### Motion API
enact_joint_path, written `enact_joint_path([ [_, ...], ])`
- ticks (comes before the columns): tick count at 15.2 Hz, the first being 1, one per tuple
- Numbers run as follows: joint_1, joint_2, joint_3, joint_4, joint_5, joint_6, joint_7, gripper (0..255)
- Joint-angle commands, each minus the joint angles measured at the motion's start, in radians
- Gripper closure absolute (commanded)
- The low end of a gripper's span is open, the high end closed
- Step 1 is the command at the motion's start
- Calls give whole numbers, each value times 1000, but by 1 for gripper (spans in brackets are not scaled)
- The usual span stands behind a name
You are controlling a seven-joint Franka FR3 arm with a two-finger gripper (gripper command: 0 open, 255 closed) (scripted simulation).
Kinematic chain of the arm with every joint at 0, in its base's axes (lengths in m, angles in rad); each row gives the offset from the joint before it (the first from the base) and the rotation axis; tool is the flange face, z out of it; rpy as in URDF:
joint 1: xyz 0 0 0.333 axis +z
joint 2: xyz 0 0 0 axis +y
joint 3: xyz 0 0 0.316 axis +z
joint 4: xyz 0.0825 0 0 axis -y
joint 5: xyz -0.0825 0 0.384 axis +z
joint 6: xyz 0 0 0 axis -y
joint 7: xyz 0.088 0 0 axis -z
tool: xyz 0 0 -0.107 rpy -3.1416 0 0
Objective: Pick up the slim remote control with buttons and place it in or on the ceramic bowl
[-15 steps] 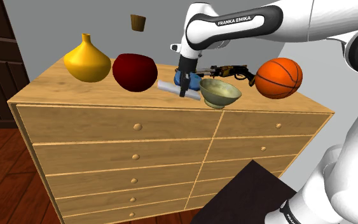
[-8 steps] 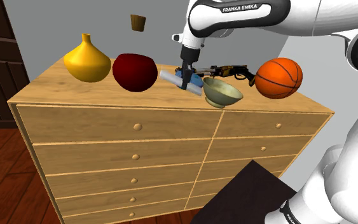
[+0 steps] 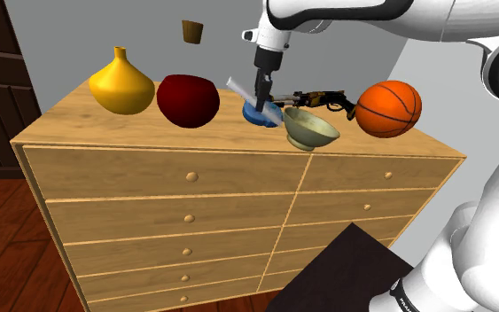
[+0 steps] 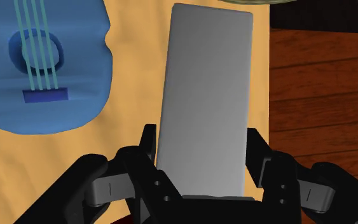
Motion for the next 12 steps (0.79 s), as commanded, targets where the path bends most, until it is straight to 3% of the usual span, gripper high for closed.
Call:
enact_joint_path([
  [1,0,2,0,28,0,-27,0,255],
  [12,-2,36,-1,218,2,-182,-3,255],
])
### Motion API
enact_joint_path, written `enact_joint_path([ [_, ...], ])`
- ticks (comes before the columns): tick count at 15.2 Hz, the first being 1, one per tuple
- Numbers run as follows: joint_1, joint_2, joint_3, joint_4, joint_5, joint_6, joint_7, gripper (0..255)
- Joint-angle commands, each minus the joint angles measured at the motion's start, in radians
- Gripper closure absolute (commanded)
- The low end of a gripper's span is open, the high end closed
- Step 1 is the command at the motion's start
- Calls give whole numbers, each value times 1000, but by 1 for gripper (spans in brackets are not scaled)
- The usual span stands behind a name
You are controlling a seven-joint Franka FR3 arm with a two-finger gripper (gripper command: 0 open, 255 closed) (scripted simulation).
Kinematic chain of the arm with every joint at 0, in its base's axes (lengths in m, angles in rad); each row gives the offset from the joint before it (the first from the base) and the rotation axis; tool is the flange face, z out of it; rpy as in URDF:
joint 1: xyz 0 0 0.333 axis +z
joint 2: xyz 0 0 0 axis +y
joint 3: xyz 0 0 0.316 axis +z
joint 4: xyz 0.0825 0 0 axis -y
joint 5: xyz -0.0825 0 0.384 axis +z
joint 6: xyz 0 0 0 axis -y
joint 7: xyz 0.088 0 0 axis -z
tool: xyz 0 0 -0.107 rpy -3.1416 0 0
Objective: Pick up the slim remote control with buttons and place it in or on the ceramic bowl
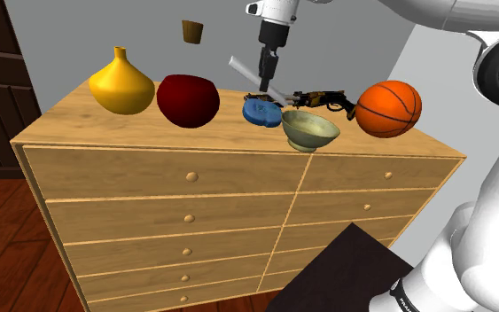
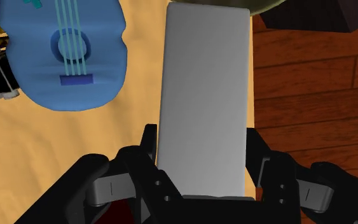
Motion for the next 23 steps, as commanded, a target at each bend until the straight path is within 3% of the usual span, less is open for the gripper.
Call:
enact_joint_path([
  [1,-10,-27,-7,-26,0,-1,-17,255],
  [7,-68,-174,-57,-212,-9,40,-126,255],
  [14,-138,-303,-134,-358,-31,61,-270,255],
  [23,-138,-320,-135,-498,-35,184,-266,255],
])
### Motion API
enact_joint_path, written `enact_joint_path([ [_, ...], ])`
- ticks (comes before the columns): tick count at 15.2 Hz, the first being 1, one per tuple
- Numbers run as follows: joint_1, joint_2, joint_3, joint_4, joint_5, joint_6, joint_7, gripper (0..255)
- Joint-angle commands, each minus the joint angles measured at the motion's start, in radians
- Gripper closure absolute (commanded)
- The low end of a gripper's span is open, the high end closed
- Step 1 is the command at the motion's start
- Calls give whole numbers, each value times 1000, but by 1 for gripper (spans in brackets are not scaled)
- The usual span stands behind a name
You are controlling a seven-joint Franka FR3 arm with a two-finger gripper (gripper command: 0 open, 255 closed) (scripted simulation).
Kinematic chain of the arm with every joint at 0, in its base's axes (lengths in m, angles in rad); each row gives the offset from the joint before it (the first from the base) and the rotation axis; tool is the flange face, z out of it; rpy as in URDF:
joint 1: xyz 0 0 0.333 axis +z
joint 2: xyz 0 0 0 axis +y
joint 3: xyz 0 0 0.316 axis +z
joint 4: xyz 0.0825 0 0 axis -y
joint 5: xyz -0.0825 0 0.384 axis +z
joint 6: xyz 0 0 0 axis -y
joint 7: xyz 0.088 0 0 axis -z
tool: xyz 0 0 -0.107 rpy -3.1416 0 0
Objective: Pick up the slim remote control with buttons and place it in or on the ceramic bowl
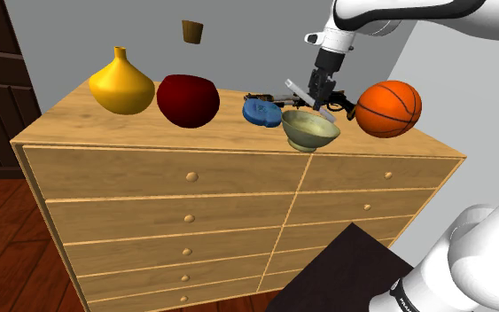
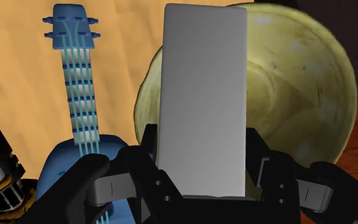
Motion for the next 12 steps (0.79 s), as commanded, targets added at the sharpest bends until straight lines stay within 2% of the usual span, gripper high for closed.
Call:
enact_joint_path([
  [1,0,-2,0,-31,-1,29,1,255],
  [5,0,-4,-1,-79,-1,76,2,255],
  [12,0,-3,-1,-78,-1,76,2,255],
])
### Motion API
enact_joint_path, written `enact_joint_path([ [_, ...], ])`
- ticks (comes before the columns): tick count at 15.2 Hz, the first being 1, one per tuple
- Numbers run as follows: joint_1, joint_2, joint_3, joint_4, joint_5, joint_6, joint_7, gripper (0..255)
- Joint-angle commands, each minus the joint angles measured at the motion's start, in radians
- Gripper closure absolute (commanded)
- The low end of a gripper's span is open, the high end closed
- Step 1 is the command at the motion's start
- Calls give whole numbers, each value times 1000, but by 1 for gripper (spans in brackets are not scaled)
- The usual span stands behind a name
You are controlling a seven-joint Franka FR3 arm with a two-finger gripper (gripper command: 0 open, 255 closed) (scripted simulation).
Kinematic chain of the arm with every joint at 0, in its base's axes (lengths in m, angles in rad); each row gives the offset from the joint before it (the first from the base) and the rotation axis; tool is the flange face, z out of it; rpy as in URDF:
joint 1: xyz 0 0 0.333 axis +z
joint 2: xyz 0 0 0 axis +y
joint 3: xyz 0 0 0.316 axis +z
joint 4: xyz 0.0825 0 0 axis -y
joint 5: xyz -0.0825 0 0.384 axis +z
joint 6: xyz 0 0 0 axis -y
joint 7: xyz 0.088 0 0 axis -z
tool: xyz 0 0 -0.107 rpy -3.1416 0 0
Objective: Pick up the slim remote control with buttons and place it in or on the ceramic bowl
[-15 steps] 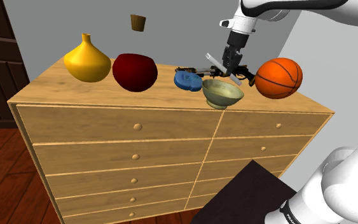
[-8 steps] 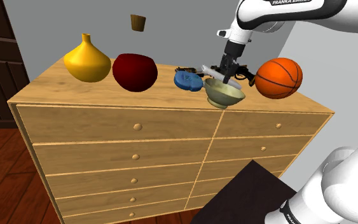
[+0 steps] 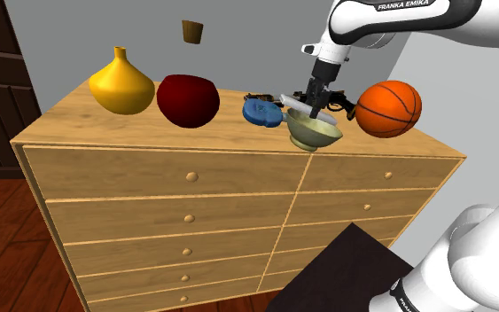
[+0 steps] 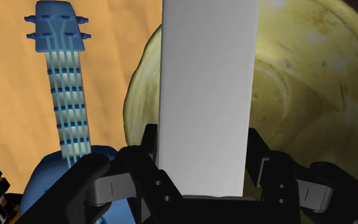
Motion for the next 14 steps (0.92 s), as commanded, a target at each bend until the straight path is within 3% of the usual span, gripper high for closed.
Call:
enact_joint_path([
  [1,0,0,0,-1,0,0,0,0],
  [6,0,0,0,-1,0,0,0,0],
  [10,2,6,2,133,3,-128,-2,0],
  [14,2,6,2,133,3,-128,-2,0],
])
